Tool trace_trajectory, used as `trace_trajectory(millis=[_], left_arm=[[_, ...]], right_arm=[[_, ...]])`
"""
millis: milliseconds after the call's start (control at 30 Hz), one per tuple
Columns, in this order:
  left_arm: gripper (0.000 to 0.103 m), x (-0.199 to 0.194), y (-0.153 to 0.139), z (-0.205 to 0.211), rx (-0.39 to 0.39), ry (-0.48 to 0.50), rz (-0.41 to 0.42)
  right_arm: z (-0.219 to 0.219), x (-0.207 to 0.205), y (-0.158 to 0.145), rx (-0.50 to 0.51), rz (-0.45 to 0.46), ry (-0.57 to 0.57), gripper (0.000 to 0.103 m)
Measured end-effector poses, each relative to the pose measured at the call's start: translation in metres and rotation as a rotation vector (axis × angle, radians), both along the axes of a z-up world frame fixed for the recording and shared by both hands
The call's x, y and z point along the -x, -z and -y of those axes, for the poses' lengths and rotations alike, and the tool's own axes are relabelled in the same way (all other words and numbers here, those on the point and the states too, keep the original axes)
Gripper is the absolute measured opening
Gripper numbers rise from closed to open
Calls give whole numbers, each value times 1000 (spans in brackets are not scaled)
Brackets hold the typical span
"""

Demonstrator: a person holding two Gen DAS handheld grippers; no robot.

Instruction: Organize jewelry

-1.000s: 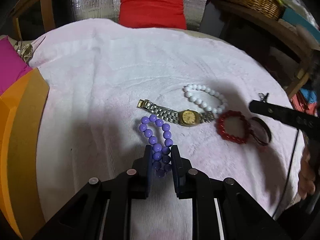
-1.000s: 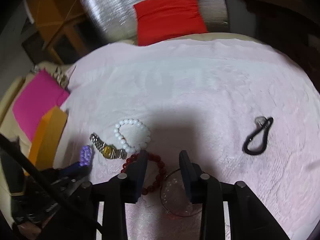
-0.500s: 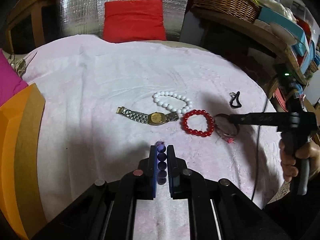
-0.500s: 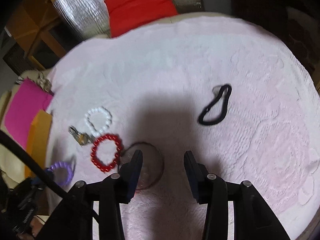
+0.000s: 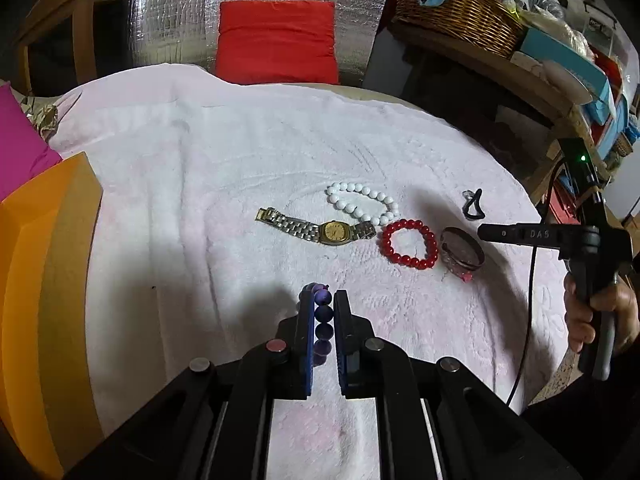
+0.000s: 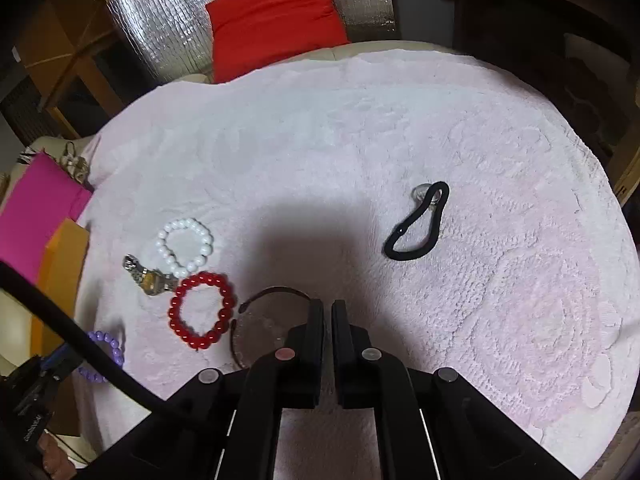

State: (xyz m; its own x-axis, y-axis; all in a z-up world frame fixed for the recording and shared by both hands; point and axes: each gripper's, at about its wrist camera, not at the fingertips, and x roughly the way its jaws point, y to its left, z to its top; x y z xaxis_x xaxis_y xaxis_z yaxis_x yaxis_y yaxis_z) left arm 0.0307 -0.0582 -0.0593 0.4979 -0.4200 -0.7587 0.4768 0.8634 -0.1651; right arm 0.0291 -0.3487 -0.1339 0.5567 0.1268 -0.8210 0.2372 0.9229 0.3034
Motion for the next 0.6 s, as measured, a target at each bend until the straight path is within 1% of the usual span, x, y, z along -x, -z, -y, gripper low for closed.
trace_trajectory(millis=[33,67,100,133,167,200,267,333,400,467,500,600], left_arm=[[10,0,1,-2,-2,2,-4],[10,-1,4,-3,-5,6,-14],[10,-1,6,-5,-8,5,-24],[10,-2,9,-6,-13,6,-30],[14,-1,11,-7,-21,8,-36],[18,-1,14,-8,-28,11,-44],[47,-1,18,-10,-39,3,-55],[61,-1,21,-12,-50,-14,-51],[62,-2,23,-14,-56,-21,-49],[66,-5,27,-13,-56,-25,-70],[66,-7,30,-11,-61,-28,-80],[66,-13,39,-8,-98,-47,-103]], right_arm=[[2,0,0,-24,-3,0,8],[3,1,0,-46,-9,-5,15],[4,1,0,-58,-13,-14,38],[2,1,-1,-54,-18,-27,57],[-1,3,-2,-35,-6,-35,87],[-4,5,-4,-13,20,-39,89],[-11,7,-7,37,47,-73,89],[-16,7,-5,62,50,-101,89],[-22,2,3,76,32,-120,89],[-24,-1,9,99,11,-126,89],[-27,-3,12,108,7,-129,89],[-38,-9,18,136,-11,-139,89]])
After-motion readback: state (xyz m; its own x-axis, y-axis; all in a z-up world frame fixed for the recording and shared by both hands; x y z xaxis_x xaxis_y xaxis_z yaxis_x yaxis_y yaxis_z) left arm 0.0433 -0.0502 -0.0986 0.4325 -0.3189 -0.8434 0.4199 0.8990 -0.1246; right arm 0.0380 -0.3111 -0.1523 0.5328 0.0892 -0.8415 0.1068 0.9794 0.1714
